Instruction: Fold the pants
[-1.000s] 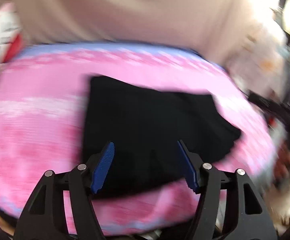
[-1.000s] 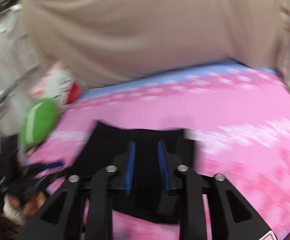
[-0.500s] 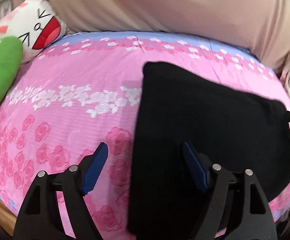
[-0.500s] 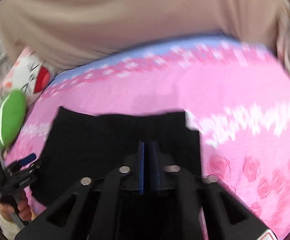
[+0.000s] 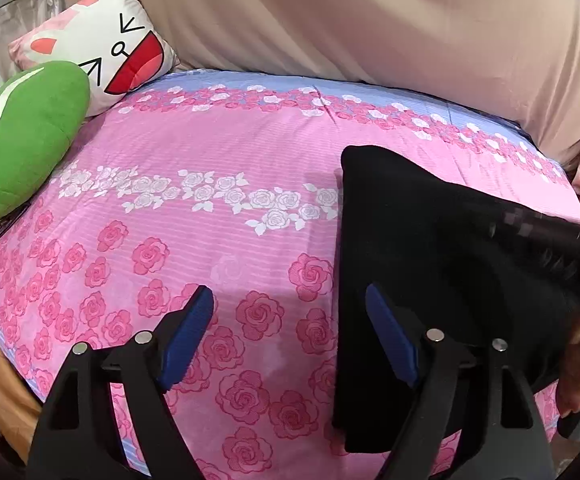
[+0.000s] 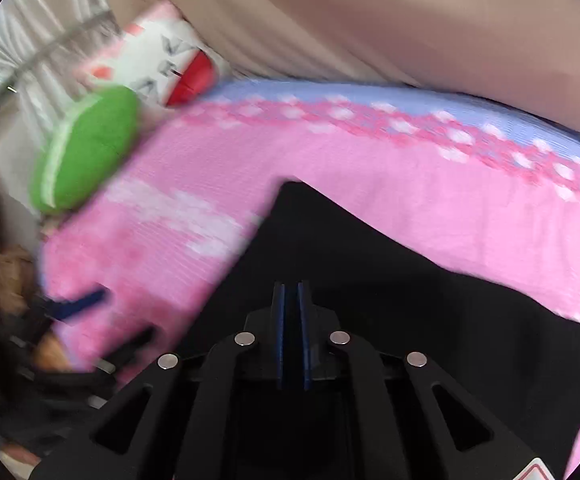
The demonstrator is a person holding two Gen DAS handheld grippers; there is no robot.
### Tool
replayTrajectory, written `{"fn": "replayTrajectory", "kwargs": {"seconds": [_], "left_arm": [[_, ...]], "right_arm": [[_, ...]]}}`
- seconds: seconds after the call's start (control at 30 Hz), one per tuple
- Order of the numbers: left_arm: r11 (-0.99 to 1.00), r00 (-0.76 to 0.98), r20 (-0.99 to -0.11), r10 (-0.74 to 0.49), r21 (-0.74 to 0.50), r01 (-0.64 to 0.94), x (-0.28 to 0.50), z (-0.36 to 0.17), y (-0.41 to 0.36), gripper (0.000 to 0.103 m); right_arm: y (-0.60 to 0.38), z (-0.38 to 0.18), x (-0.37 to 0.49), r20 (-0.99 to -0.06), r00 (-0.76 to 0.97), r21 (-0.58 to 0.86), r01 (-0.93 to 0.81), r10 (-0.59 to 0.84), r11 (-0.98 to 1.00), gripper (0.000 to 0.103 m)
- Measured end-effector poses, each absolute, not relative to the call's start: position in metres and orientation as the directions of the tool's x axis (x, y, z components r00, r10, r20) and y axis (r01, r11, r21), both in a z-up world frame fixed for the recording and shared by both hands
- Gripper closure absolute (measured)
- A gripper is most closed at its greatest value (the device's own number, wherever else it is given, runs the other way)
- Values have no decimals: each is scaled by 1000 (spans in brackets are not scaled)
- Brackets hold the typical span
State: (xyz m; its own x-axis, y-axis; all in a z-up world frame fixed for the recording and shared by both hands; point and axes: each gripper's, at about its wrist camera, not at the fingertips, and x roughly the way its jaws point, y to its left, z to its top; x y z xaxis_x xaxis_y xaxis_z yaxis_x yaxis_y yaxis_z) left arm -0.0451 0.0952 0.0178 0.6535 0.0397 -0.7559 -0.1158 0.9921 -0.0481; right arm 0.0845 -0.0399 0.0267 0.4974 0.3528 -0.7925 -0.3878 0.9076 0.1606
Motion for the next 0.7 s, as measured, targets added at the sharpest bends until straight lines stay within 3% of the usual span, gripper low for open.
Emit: {"fn": "replayTrajectory", "kwargs": {"seconds": [0.1,0.23,0.27,0.3,0.33,0.4,0.43,0.5,0.57,0.7], "left_arm": [[994,641,-767,19,-56,-96,-42,14,88,27],[997,634,-773,10,-40,-65,-40,11,72,26],[998,632,-775,7,-39,-59,-40,11,67,26],[998,631,-776,1,-39,-50,-39,10,63,26],[998,631,-776,-4,-38,-41,-39,10,58,26],[999,629,-777,3,-24,-34,-38,8,51,26],[999,629,-778,9,-14,-32,-37,7,48,25],[999,620,-784,28,-3,-48,-37,6,44,23],[999,619,-785,19,-15,-51,-39,9,45,19],[997,612,-791,-24,-63,-42,-47,10,51,12]], "right_arm": [[-86,13,90,-791,478,274,-281,381,920,103],[-146,41,62,-741,626,180,-160,240,971,89],[-157,38,60,-752,626,164,-130,209,978,90],[-180,27,62,-779,618,94,-50,105,994,103],[-196,19,61,-795,603,74,-21,71,997,103],[-226,17,51,-775,605,232,4,182,973,103],[-232,22,43,-771,613,240,26,174,971,98],[-231,39,20,-746,655,181,29,118,983,74],[-231,45,4,-727,661,233,-17,185,972,53],[-229,36,-26,-745,615,288,-55,259,956,52]]}}
